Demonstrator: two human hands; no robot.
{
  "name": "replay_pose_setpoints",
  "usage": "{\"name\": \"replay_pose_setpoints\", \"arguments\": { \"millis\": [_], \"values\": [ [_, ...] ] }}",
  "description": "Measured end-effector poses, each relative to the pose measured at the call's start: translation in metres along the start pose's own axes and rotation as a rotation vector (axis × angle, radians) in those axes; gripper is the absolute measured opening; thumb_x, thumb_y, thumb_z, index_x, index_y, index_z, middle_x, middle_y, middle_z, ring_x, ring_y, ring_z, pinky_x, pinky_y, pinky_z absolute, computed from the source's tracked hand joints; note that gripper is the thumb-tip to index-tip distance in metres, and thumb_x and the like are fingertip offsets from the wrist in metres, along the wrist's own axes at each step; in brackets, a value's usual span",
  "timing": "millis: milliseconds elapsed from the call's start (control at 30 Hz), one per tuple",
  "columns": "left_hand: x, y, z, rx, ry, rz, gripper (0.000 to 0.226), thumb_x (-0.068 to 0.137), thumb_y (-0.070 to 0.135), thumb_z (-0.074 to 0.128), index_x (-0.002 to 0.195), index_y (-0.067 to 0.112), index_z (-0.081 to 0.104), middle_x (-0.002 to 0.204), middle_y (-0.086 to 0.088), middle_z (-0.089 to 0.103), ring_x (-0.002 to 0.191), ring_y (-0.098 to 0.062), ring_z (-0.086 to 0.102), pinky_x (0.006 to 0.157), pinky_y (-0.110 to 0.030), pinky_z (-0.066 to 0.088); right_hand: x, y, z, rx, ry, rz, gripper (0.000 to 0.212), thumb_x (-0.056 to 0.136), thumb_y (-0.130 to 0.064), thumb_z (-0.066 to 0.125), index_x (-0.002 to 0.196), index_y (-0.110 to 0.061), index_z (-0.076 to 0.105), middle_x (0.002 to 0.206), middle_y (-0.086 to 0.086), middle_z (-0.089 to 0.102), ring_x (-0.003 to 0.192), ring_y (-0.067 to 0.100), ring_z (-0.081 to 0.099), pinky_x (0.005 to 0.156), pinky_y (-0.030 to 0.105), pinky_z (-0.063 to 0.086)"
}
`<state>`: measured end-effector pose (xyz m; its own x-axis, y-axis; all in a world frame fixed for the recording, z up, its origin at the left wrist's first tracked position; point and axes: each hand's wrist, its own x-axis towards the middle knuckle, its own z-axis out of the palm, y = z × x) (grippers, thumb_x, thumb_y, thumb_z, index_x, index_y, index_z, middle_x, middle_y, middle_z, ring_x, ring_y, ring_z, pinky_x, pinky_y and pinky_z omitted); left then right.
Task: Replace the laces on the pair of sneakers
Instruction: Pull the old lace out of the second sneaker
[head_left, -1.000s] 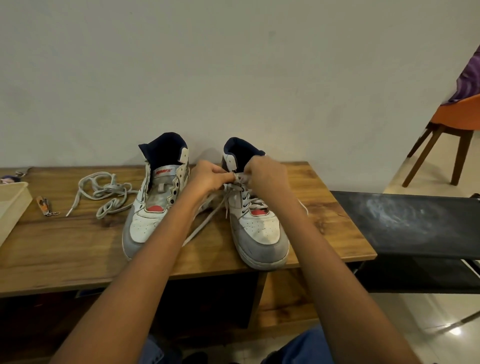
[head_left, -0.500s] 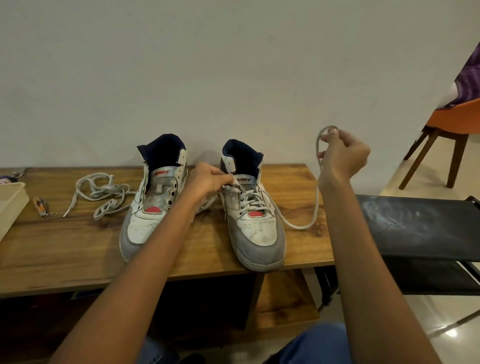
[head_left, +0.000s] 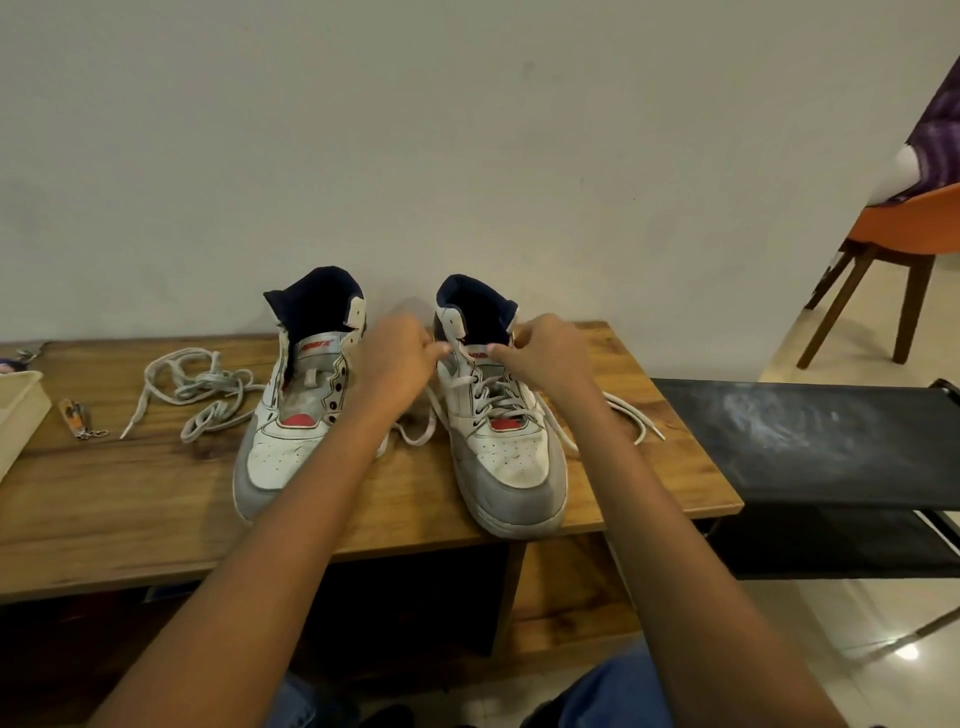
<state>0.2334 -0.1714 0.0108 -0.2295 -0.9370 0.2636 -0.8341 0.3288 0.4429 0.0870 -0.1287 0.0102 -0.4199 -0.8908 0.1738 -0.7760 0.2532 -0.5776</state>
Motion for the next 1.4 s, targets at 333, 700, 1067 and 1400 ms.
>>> {"name": "replay_pose_setpoints", "arguments": {
  "millis": [333,700,1067,1400],
  "values": [
    [-0.017,0.038,0.042,0.069,0.065,0.324,0.032,0.092,0.030,0.056,0.116,0.009,0.062,0.121,-0.001,0.052,0.117,-0.015,0.036,0.072,-0.024,0.043,0.003,0.023,0.001,0.650,-0.092,0.270,0.013,0.084,-0.009,0.060,0.072,-0.006,0.066,0.074,0.008,0.068,0.060,0.015,0.064,0.055,0.023,0.053],
    [-0.023,0.028,0.032,-0.427,0.294,-0.025,0.029,0.093,0.029,0.052,0.077,0.013,0.070,0.108,0.002,0.055,0.107,-0.017,0.049,0.070,-0.015,0.034,0.005,0.019,0.003,0.578,-0.078,0.222,0.018,0.081,-0.008,0.060,0.088,0.006,0.069,0.083,0.015,0.071,0.063,0.018,0.064,0.052,0.023,0.050],
    [-0.016,0.027,0.034,0.094,0.150,0.327,0.019,0.087,0.032,0.061,0.100,0.025,0.073,0.146,0.000,0.032,0.137,-0.023,0.015,0.104,-0.041,0.017,0.007,0.015,0.007,0.431,-0.023,0.143,0.015,0.079,-0.013,0.060,0.076,-0.003,0.071,0.077,0.012,0.072,0.078,0.028,0.069,0.073,0.045,0.056],
    [0.006,0.012,0.014,-1.056,0.339,-0.572,0.028,0.099,0.024,0.042,0.084,0.009,0.060,0.088,-0.004,0.057,0.092,-0.019,0.054,0.073,-0.024,0.047,0.007,0.020,0.003,0.400,0.011,0.152,0.019,0.073,-0.017,0.062,0.077,0.000,0.070,0.074,0.012,0.072,0.063,0.020,0.069,0.072,0.047,0.056]
  ]
}}
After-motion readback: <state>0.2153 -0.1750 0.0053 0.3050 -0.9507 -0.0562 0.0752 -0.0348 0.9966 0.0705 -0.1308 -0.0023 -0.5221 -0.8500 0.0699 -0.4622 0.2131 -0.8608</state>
